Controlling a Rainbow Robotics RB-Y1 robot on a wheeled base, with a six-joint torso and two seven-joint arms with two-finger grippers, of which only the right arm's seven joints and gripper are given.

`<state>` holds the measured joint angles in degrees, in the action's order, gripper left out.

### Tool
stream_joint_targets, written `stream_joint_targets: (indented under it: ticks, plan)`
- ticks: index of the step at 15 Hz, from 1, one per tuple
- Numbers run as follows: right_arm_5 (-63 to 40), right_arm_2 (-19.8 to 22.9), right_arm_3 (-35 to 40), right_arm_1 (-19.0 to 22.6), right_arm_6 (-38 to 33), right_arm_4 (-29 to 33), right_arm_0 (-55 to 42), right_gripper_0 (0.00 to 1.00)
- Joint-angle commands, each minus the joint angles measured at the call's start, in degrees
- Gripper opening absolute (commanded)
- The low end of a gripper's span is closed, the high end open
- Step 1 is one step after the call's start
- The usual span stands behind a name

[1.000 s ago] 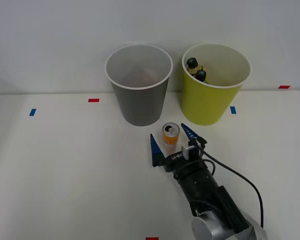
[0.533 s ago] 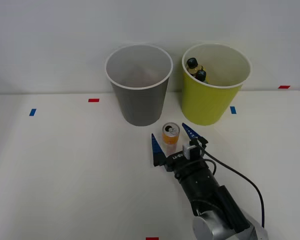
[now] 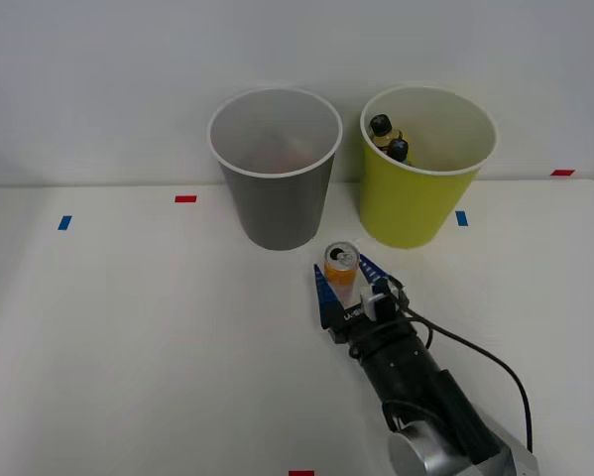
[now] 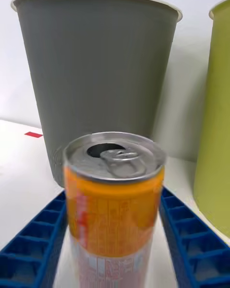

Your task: Put cans in the gray bin, plastic bottles in the light green bin

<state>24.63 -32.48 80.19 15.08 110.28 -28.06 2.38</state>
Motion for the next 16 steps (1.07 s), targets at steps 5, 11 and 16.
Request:
stream_joint_targets:
  ticks: [5, 11, 16]
  plan:
    - [0.06, -0.03, 0.06, 0.21, -0.06, -0.16, -0.53, 0.00]
    - [0.33, -0.03, 0.15, 0.12, -0.50, -0.51, -0.97, 0.00]
    - [0.50, -0.30, 4.89, 1.26, -1.56, -1.21, -3.78, 0.00]
